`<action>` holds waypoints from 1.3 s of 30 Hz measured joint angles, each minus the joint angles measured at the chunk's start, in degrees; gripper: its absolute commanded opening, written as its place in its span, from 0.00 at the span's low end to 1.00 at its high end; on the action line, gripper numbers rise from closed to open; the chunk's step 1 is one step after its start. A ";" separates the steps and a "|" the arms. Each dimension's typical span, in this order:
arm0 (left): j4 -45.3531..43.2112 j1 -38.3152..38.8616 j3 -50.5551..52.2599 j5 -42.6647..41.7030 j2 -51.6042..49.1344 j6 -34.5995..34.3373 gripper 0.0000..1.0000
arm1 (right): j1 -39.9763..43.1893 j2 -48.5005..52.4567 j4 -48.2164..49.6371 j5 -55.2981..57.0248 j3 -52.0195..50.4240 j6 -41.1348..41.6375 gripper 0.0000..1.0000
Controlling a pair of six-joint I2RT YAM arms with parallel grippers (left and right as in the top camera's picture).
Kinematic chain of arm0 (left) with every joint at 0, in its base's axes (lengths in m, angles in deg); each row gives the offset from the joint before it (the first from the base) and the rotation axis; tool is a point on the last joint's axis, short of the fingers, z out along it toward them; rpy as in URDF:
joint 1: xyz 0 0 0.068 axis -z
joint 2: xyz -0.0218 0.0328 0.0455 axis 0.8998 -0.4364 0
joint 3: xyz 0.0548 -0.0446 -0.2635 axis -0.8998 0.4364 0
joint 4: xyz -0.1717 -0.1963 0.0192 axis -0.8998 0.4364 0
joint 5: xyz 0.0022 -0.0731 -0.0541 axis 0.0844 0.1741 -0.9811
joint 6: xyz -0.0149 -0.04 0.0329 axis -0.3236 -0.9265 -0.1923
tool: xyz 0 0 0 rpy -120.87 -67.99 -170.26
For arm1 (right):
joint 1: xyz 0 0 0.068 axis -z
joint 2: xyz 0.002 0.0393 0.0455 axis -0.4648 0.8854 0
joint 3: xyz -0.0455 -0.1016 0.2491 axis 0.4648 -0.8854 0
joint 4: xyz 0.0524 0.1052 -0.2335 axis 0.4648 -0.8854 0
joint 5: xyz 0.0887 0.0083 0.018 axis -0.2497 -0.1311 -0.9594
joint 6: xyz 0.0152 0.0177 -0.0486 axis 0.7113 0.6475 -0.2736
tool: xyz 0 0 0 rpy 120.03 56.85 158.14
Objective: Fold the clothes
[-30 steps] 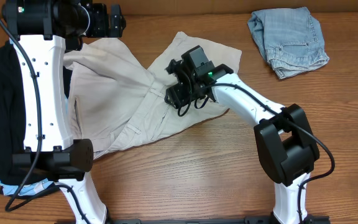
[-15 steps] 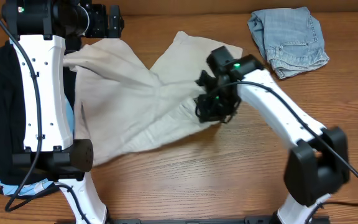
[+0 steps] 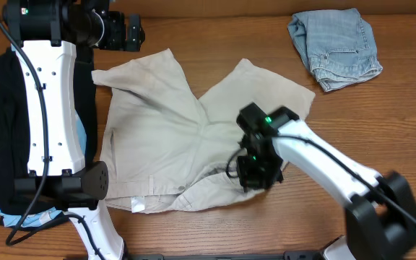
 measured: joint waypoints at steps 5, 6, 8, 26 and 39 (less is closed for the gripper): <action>-0.04 0.15 0.02 -0.02 0.00 1.99 1.00 | -1.44 -12.31 -2.51 -0.13 -2.43 3.04 0.89; -0.17 0.33 0.00 0.00 0.00 2.51 1.00 | -1.66 -14.64 -2.67 -0.22 -2.43 3.28 0.96; -0.94 1.09 0.02 0.00 -0.11 3.32 1.00 | -1.62 -18.82 -2.36 -0.26 -2.43 3.63 1.00; -15.47 13.62 0.37 6.16 -24.09 -4.87 0.88 | 12.96 -26.14 8.37 3.37 -2.43 4.52 1.00; -17.20 14.14 0.46 9.33 -32.09 -13.92 0.67 | 16.76 -26.14 8.46 6.05 -2.43 4.92 0.83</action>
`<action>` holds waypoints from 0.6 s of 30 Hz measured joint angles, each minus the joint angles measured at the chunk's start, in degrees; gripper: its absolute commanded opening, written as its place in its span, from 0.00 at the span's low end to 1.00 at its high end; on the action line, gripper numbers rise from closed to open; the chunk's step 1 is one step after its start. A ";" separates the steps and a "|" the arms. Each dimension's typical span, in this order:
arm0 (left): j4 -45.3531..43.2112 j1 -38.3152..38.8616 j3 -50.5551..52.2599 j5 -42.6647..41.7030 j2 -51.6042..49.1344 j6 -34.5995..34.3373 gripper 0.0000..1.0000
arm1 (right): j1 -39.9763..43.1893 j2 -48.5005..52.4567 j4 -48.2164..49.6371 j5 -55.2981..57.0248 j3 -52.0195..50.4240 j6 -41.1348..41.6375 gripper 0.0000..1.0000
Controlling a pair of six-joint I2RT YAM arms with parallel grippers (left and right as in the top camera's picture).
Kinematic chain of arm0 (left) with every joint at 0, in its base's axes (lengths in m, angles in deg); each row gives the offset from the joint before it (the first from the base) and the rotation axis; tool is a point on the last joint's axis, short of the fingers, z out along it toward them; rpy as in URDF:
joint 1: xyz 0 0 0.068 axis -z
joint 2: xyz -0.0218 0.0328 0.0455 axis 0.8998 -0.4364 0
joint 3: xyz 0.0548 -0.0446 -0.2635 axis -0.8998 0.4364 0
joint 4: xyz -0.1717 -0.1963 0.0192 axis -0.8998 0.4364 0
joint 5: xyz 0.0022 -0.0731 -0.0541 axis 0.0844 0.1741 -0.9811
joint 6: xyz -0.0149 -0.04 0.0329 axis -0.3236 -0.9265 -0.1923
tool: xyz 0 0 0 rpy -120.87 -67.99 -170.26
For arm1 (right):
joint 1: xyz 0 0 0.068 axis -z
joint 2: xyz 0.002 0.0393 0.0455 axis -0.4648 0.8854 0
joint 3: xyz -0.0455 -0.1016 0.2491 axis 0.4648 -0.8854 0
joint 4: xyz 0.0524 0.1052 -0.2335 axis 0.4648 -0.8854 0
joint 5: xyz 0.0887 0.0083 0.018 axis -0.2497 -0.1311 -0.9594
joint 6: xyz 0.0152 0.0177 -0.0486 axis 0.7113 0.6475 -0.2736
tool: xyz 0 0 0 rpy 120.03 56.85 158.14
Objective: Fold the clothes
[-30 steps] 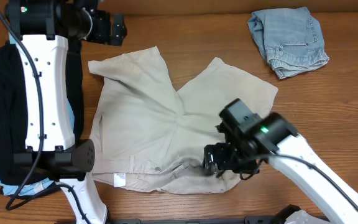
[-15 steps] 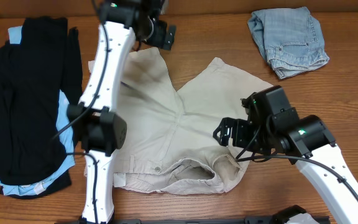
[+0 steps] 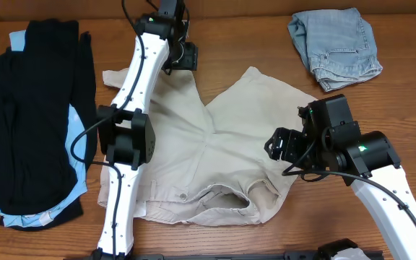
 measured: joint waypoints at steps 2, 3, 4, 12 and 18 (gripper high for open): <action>0.09 0.50 0.00 0.85 -0.87 -0.26 0.68 | 0.00 0.00 -0.04 0.13 0.00 0.02 0.83; 0.09 0.83 0.00 1.29 -1.29 -0.33 0.68 | 0.00 0.00 -0.04 0.15 0.00 0.00 0.83; 0.11 1.16 0.00 1.68 -1.70 -0.50 0.68 | 0.00 0.00 -0.09 0.17 0.00 0.00 0.83; 0.15 2.78 0.00 4.81 -4.22 -1.40 0.61 | 0.00 0.00 -0.17 0.52 0.00 0.00 0.83; -0.09 2.75 0.00 6.29 -5.03 -2.64 0.04 | 0.00 0.00 -0.17 0.52 0.00 0.00 0.83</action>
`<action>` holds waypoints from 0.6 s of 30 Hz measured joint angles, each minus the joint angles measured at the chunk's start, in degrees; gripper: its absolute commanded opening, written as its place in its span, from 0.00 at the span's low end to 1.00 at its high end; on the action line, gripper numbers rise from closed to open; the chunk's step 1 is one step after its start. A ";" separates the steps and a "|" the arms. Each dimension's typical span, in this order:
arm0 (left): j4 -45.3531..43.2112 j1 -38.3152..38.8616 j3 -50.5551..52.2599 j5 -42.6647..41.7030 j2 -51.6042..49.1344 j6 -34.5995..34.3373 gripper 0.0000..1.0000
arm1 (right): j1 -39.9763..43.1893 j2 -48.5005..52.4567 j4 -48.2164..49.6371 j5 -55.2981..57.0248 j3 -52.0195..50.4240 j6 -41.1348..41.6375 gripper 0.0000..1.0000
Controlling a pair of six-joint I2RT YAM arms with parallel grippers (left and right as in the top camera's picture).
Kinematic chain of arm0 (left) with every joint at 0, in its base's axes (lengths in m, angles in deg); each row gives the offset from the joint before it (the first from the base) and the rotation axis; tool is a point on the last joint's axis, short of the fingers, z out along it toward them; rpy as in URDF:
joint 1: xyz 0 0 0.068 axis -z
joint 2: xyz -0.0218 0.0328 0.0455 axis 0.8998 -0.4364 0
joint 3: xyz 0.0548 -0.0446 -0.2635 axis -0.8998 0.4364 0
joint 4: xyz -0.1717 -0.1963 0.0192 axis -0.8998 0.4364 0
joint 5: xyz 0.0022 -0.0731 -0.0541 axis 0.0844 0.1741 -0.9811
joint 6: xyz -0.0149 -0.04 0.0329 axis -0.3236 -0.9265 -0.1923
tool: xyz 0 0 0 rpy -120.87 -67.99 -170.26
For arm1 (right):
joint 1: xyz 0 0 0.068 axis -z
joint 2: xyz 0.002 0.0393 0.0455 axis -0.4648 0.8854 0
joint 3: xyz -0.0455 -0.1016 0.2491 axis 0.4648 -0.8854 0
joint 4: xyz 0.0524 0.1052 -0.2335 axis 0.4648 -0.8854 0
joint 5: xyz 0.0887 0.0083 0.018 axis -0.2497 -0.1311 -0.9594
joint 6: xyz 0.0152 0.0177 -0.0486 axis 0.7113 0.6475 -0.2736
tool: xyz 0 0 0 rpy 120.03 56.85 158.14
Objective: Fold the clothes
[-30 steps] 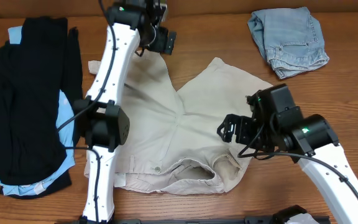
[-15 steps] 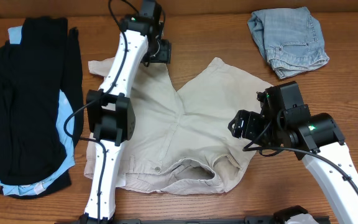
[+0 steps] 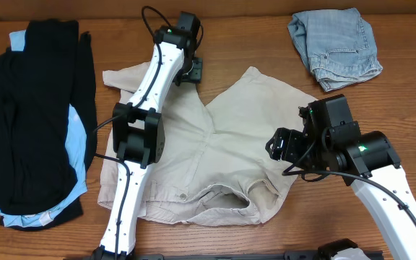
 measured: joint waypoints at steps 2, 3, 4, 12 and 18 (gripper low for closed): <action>-0.46 0.00 0.00 0.20 0.00 0.00 0.04 | 0.00 0.00 -0.02 0.11 0.00 0.00 0.83; -0.70 0.02 0.00 0.22 0.00 0.02 0.04 | 0.00 0.00 0.00 0.20 0.00 0.00 0.83; -1.11 0.13 -0.02 0.22 0.00 0.02 0.04 | 0.00 0.00 -0.02 0.24 0.00 0.00 0.83; -6.60 2.86 -0.74 0.24 -0.04 2.01 0.04 | 0.00 0.00 0.46 0.68 0.00 0.00 0.83; -13.81 7.93 -2.23 0.52 -0.09 6.25 0.04 | 0.00 0.00 1.29 0.72 0.00 0.00 0.82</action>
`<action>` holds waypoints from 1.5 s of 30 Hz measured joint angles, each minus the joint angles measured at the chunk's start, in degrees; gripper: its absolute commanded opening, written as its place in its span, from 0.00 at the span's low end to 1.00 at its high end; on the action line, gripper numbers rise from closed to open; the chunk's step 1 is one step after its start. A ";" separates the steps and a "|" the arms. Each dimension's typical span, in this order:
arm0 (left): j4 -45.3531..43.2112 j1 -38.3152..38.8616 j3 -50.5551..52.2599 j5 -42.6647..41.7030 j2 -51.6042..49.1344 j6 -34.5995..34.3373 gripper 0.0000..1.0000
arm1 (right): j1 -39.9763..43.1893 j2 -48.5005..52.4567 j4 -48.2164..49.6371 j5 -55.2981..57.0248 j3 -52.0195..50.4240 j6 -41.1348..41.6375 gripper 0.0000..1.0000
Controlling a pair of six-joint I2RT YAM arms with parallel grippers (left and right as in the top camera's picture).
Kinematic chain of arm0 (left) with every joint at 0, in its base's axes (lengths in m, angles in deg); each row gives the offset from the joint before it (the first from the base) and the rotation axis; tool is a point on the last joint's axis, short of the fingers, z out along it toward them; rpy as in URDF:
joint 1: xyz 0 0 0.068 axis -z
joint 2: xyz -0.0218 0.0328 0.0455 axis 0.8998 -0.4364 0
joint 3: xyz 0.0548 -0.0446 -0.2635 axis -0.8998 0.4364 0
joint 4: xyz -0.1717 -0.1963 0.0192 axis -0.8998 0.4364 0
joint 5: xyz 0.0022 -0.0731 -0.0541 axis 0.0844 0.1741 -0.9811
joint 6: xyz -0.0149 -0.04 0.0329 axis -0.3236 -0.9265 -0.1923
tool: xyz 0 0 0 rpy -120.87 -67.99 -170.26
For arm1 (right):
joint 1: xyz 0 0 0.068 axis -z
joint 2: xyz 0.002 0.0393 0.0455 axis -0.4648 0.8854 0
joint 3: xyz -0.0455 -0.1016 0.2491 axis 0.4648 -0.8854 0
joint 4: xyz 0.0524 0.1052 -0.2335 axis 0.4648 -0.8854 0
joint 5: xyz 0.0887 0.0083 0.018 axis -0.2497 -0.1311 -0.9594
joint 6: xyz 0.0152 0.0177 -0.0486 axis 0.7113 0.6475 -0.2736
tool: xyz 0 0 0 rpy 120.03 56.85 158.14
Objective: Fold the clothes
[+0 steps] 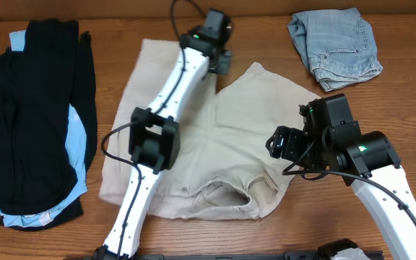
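Beige shorts lie flat in the middle of the table, waistband toward the near edge and legs toward the far edge. My left arm reaches over them. Its gripper sits at the far edge between the two legs, shut on the hem of the left leg, which is drawn in toward the right leg. My right gripper hovers over the shorts' right side near the waistband. It looks open and no cloth is lifted in it.
Folded light-blue denim shorts lie at the far right. A pile of black and light-blue clothes covers the left side. Bare wooden table shows at the right.
My left gripper has moved right along the far edge. The left leg's hem came with it, so the shorts' left edge now sits further right. The right arm has not moved.
My right gripper was first down on the waistband's right part while the left one was at the far left corner. The right gripper then hung raised beside the shorts and stayed there. The left gripper moved right in steps, pulling the left leg inward.
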 measured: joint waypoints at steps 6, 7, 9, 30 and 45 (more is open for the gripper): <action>-4.35 4.63 -0.31 0.13 0.00 2.25 1.00 | 0.00 0.00 1.09 0.39 0.00 0.00 0.82; -4.31 5.22 -0.35 0.11 0.00 2.49 1.00 | 0.00 0.00 1.33 0.46 0.00 -0.02 0.82; -3.10 5.99 -0.61 0.11 0.00 2.80 1.00 | 0.04 0.00 2.32 0.83 0.00 -0.02 0.82; 41.42 5.46 -5.84 -8.15 12.61 -0.74 1.00 | 5.20 0.00 5.46 1.66 0.00 -1.16 0.84; 38.42 7.85 22.64 -5.14 27.34 -4.46 1.00 | 10.10 0.00 5.44 1.86 0.00 -2.01 0.88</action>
